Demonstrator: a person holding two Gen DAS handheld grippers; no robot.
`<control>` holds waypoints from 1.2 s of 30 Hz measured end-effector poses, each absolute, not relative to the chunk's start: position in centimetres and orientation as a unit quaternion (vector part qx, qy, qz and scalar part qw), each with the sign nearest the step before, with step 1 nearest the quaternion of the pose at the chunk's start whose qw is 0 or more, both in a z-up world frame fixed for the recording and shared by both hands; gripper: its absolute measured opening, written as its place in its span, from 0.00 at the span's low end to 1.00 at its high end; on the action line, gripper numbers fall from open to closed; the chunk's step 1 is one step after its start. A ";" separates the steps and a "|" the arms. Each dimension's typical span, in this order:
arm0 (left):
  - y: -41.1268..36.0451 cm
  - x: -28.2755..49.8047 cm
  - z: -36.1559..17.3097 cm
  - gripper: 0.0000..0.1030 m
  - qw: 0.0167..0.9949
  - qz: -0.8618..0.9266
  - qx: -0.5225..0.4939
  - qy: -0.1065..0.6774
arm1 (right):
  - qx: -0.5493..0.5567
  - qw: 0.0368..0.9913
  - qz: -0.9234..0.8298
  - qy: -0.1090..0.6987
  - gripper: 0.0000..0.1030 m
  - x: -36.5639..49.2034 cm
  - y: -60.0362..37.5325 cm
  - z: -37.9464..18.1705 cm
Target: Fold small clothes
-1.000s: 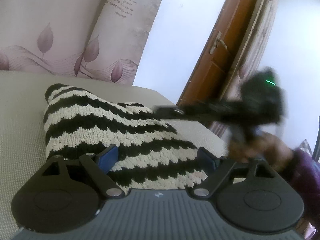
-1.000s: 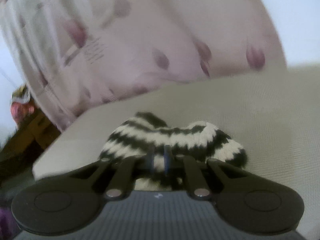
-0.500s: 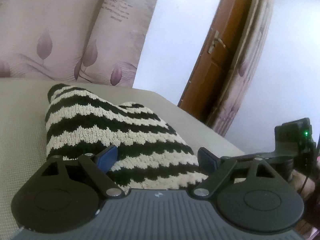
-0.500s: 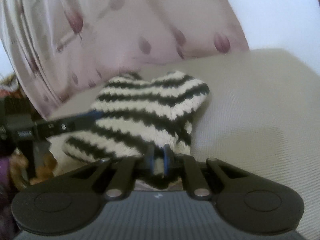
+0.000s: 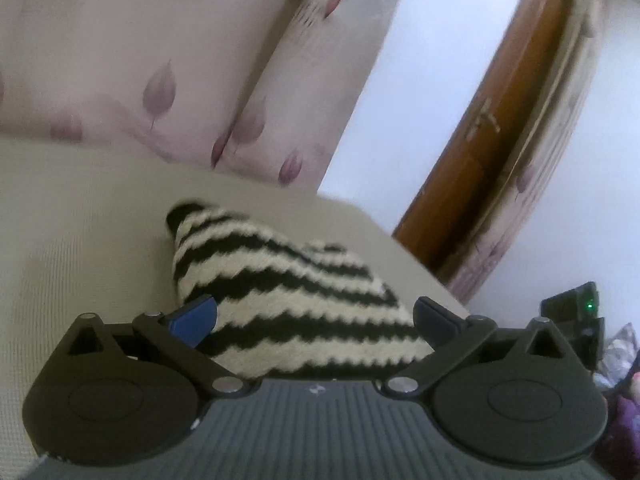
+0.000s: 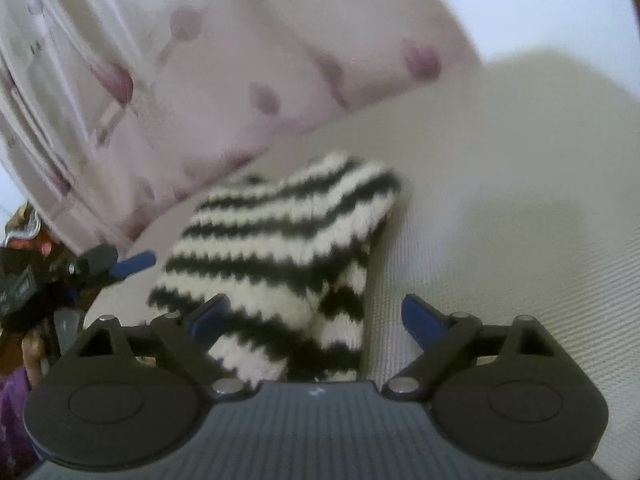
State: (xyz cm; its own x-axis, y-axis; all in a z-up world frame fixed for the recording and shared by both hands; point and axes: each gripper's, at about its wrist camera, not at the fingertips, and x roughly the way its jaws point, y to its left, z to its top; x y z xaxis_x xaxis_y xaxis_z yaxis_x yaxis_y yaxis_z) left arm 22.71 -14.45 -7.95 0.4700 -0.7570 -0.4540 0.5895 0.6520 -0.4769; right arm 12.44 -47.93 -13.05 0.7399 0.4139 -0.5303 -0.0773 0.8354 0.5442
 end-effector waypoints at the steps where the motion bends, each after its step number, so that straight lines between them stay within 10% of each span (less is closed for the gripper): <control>1: -14.4 23.2 -8.6 1.00 0.841 -0.397 -0.131 0.344 | 0.252 0.894 0.143 0.341 0.90 12.6 -47.7 -13.4; 12: -16.2 28.8 -13.5 0.98 0.787 -0.440 -0.133 0.412 | 0.309 0.864 0.230 0.325 0.90 16.2 -47.4 -16.0; 20: -18.8 27.9 -13.6 0.86 0.820 -0.420 -0.056 0.384 | 0.292 0.866 0.235 0.330 0.57 18.3 -45.6 -15.9; 36: -19.8 25.1 -11.5 0.74 0.856 -0.382 0.025 0.346 | 0.277 0.891 0.198 0.301 0.52 17.1 -44.8 -15.2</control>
